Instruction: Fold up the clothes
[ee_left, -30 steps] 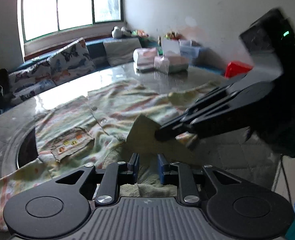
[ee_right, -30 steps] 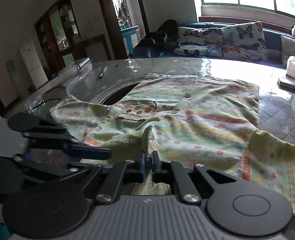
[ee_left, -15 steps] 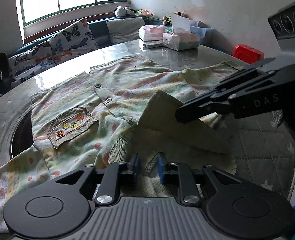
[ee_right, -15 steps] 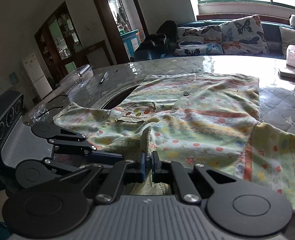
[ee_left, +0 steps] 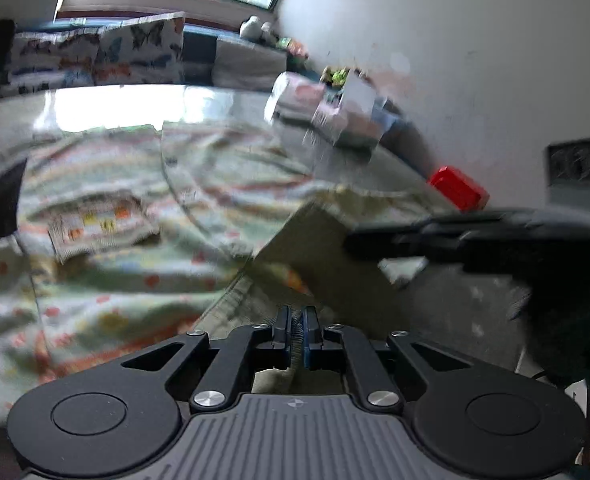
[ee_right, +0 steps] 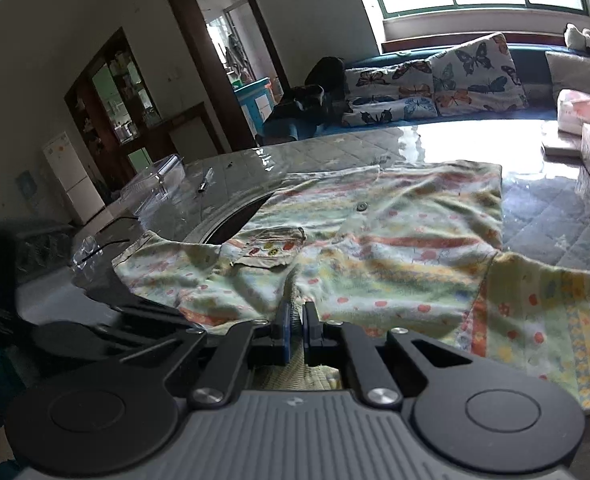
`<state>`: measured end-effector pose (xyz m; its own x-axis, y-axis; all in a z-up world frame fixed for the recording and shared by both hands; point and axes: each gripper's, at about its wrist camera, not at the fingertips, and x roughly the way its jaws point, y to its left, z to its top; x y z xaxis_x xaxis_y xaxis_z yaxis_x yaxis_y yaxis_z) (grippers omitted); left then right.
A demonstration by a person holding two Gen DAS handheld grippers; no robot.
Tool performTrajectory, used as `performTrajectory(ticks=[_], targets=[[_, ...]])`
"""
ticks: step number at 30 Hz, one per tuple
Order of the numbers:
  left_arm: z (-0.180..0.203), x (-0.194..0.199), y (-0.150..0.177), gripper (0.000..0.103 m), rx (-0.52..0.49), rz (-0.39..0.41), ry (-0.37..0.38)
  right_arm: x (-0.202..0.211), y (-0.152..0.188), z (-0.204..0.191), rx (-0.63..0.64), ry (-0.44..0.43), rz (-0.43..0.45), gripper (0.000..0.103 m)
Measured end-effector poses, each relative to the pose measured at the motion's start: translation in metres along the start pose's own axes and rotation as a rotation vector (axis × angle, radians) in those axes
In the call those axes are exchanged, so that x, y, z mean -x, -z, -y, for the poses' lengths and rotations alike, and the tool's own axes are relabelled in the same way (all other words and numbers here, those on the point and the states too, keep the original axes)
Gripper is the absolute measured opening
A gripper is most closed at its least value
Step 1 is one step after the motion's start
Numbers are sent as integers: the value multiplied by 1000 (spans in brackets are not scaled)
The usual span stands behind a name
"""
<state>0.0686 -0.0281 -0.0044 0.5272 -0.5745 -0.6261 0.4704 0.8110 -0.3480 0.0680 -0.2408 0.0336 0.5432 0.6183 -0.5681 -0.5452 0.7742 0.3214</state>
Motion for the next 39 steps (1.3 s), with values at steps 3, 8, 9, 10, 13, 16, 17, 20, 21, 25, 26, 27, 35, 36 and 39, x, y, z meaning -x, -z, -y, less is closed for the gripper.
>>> performTrajectory(ticks=[3,8,9,10,13,16,17,20,21,25,26,27,35,36,39], targets=[[-1,-6,3,7,-9,-2,8,-9,4,-8,46,-4,-32,5],[0,14,9,13,-41,-3,4,-24,11,-23,123,-10,-85,5],[0,19,10,14,-49,-3,3,-27,12,-25,139,-11,-95,5],[0,25,12,18,-53,2,2,-30,13,-28,154,-12,-106,5],[-5,51,14,30,-59,53,-26,-39,18,-37,200,-16,-138,6],[-13,72,11,30,-44,109,-72,-48,22,-45,247,-20,-170,11],[-16,75,9,30,-33,123,-82,-51,23,-48,262,-21,-180,11],[-21,74,3,30,-12,144,-100,-45,19,-48,253,-21,-162,11],[-21,70,0,30,-9,144,-101,-42,16,-48,247,-21,-152,11],[-16,50,-6,29,-8,137,-81,-36,7,-39,213,17,-111,12],[-15,45,-6,28,-12,133,-80,-38,5,-35,204,32,-103,12],[-13,41,-6,27,-13,128,-82,-41,4,-33,199,44,-102,12],[-15,11,6,27,-40,51,-134,-62,12,-23,211,85,-132,12],[-15,12,7,27,-42,53,-135,-59,12,-24,213,87,-123,13],[-16,12,8,27,-34,53,-135,-51,12,-23,208,94,-100,13]])
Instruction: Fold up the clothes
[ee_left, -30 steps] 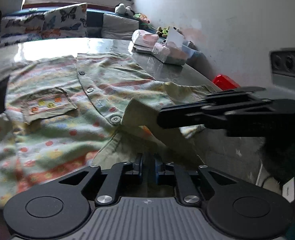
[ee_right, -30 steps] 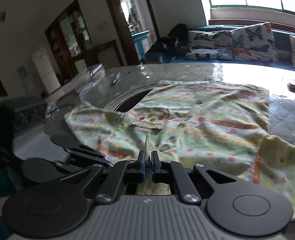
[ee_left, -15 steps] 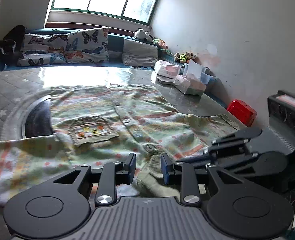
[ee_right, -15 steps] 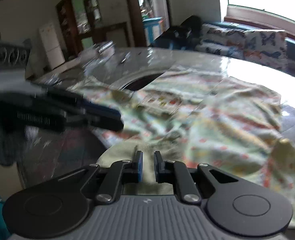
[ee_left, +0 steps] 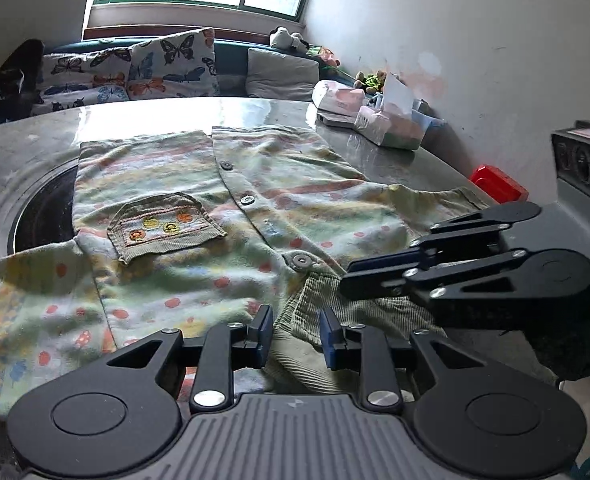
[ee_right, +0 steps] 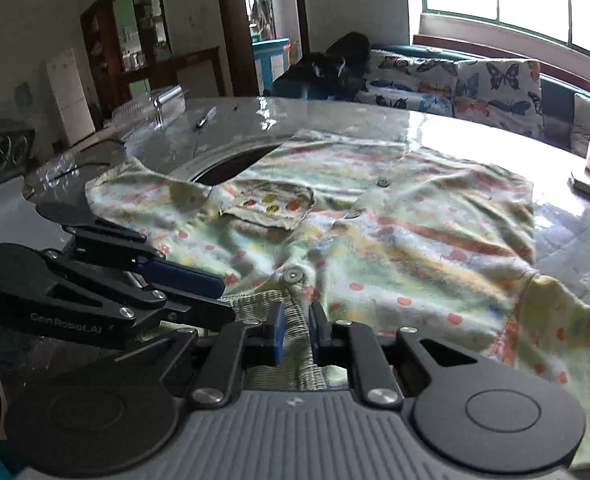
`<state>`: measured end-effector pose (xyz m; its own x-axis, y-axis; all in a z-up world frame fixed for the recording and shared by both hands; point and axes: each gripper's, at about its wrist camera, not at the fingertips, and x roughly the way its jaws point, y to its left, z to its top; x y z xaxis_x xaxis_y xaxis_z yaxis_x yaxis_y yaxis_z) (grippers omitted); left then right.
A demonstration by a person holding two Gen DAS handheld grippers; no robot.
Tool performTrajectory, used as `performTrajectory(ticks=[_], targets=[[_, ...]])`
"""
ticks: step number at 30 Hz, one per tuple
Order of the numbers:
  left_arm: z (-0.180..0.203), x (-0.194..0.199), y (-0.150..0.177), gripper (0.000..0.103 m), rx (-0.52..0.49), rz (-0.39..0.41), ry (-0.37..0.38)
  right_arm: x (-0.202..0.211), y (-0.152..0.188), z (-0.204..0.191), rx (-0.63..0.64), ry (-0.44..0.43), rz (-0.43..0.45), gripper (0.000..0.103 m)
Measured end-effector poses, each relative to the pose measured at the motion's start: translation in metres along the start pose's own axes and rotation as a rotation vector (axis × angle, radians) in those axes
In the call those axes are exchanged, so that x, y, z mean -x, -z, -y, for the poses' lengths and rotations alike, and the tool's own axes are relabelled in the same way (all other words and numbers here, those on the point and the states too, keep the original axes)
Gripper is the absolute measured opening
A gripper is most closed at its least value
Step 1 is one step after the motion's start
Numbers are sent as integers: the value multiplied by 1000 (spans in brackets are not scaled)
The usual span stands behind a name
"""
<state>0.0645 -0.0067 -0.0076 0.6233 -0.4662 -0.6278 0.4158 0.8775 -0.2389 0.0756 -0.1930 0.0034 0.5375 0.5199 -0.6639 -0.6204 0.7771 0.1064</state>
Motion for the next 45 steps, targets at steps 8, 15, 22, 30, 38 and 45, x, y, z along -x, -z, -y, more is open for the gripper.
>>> performTrajectory(ticks=[8,15,22,30,38,45], targets=[[2,2,-1,30,0,0,-18,14,9,13,-51,34,22,36],[8,5,-2,41,-10,9,-20,51,26,68,-205,203,81,50],[10,8,-7,55,-12,27,-42,84,59,136,-382,417,105,59],[12,8,-10,60,-14,29,-64,111,96,191,-496,593,129,59],[15,7,-12,65,-21,27,-77,130,107,207,-566,625,199,59],[17,8,-13,65,-22,27,-85,126,109,228,-594,684,174,56]])
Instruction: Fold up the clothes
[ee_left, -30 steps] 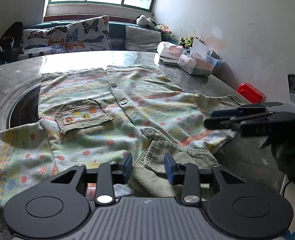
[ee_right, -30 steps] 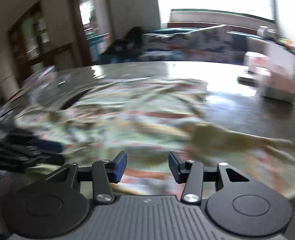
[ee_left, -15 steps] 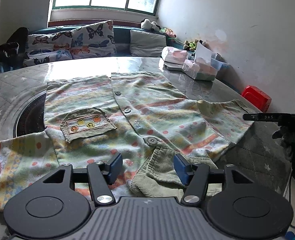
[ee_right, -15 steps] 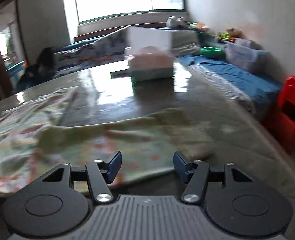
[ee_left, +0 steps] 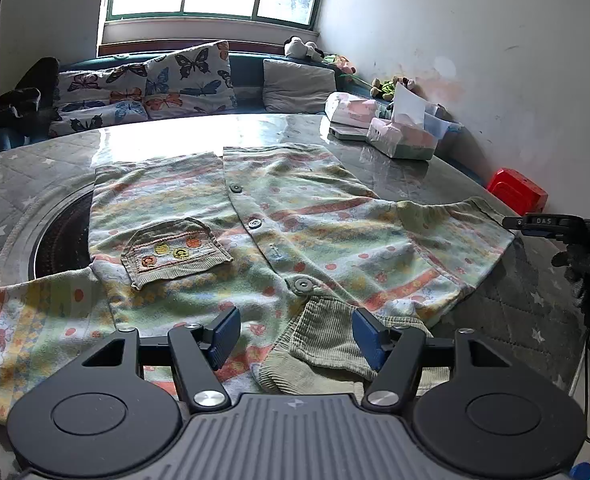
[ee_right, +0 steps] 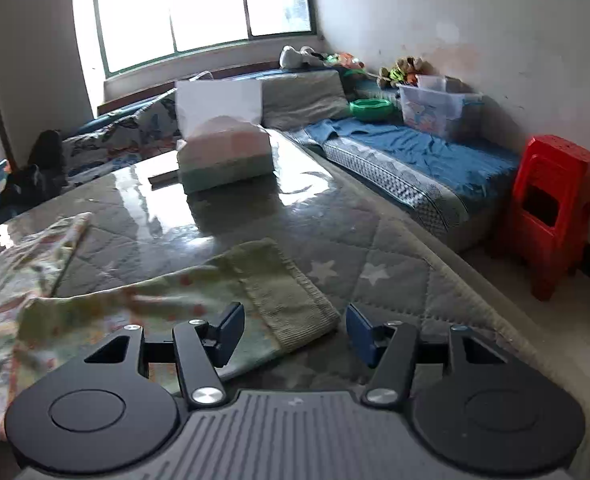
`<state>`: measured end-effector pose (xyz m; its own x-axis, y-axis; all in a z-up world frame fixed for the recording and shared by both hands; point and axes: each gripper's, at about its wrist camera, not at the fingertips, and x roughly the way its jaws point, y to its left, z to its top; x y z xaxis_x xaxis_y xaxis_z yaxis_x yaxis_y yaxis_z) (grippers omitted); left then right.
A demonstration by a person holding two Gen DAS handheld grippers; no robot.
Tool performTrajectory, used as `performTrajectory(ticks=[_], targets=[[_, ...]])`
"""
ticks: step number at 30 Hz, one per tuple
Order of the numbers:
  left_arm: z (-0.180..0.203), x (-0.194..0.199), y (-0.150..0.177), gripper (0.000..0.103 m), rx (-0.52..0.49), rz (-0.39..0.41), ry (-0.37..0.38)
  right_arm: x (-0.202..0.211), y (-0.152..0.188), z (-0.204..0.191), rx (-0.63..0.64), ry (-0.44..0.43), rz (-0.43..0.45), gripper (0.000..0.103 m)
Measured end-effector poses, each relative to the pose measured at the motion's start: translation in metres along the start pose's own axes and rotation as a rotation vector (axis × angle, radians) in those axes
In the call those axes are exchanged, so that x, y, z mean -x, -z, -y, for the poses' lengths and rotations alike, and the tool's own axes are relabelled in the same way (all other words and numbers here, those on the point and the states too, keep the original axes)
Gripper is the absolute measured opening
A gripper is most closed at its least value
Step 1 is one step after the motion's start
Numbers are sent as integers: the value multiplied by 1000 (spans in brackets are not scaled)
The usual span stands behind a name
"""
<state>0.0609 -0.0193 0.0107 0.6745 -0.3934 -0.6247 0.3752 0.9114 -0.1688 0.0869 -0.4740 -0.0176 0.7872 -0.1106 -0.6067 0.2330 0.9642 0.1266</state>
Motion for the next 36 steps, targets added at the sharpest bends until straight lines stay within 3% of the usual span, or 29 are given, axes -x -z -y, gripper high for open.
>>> performTrajectory(ticks=[4,6,9,15,19,29,36], targets=[[1,0,0,66,0,-2,-7,-2,0,-1,-15,-16,-3,43],[1,0,1,66,2,-4,-10,-1,0,-1,-26,-28,-3,26],[0,-1,1,66,6,-7,-13,1,1,-2,-42,-45,-3,12],[0,0,0,67,8,-3,-12,20,-6,-15,-55,-123,31,8],[-1,3,0,67,13,9,-10,45,-23,-42,-25,-221,76,8],[-15,19,4,68,52,53,-15,87,-53,-159,160,-512,121,8],[-30,31,10,68,92,81,-24,99,-56,-239,302,-649,99,7]])
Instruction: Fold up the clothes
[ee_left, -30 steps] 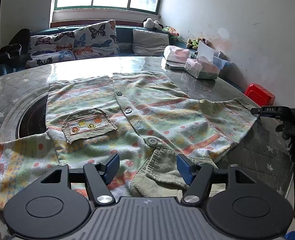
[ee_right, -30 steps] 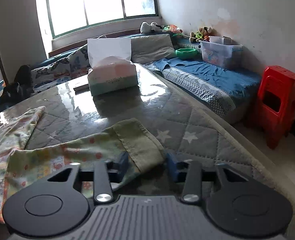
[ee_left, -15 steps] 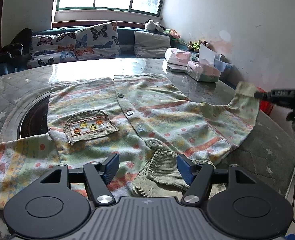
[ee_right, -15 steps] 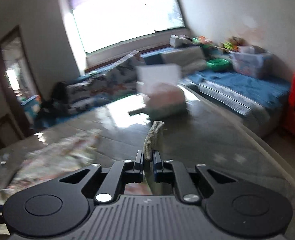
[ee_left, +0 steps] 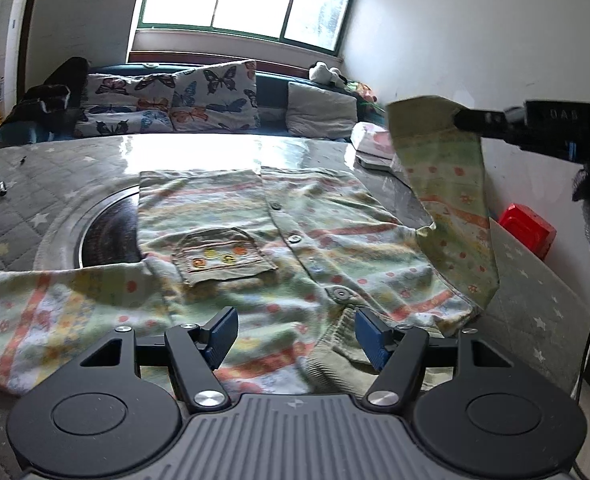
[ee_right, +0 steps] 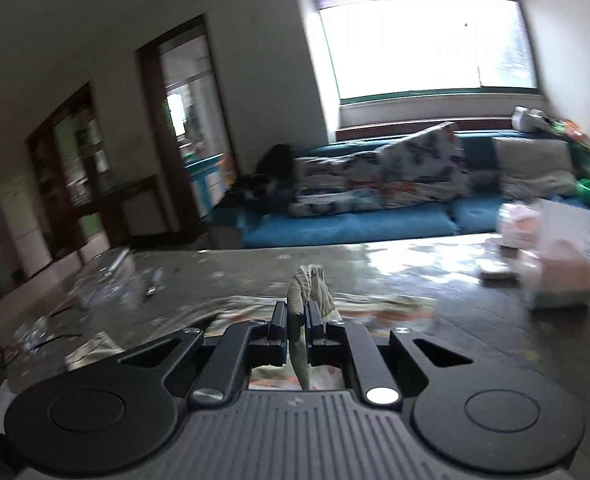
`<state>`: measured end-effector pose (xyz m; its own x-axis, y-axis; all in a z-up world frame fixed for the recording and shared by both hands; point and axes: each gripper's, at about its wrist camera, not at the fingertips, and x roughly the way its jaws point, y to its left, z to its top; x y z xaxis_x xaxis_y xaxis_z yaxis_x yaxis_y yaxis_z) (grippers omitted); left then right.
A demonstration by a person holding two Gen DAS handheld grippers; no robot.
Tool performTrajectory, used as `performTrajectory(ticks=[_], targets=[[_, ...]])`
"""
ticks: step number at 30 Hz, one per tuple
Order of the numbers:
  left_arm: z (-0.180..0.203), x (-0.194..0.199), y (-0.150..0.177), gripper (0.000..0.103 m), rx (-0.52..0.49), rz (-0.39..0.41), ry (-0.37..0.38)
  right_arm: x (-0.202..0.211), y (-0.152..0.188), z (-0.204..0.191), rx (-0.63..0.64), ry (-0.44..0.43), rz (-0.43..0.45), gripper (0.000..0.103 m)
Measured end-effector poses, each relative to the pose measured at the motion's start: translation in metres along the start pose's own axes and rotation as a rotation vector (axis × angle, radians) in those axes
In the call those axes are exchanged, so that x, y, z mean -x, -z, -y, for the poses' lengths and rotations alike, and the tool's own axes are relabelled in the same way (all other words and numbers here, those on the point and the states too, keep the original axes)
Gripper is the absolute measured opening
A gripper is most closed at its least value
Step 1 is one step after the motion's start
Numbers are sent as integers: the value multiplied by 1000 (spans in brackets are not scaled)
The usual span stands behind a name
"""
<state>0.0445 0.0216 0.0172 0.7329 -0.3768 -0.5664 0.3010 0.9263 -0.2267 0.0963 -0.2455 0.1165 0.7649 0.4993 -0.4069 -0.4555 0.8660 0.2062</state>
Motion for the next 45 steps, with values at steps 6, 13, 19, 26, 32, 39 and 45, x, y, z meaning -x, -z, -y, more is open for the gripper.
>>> performTrajectory(ticks=[6,13,19,26,32,39,45], targets=[[-10,7,4,68,28,14,-6,-39,7,-40,53,-87,-87,8],[-19,11,1,68,44,22,-30,-43,21,-49,60,-136,-140,19],[-16,9,-10,68,36,51,-35,-30,29,-15,106,-54,-197,19],[-2,-11,-15,61,12,20,0,-33,82,30,86,54,-352,19],[7,-32,-15,55,-9,-26,27,-29,93,46,50,70,-358,19],[11,-51,-14,55,-19,-70,40,-59,66,52,61,67,-295,20],[2,-55,-13,54,8,-86,21,-85,73,69,33,104,-337,21]])
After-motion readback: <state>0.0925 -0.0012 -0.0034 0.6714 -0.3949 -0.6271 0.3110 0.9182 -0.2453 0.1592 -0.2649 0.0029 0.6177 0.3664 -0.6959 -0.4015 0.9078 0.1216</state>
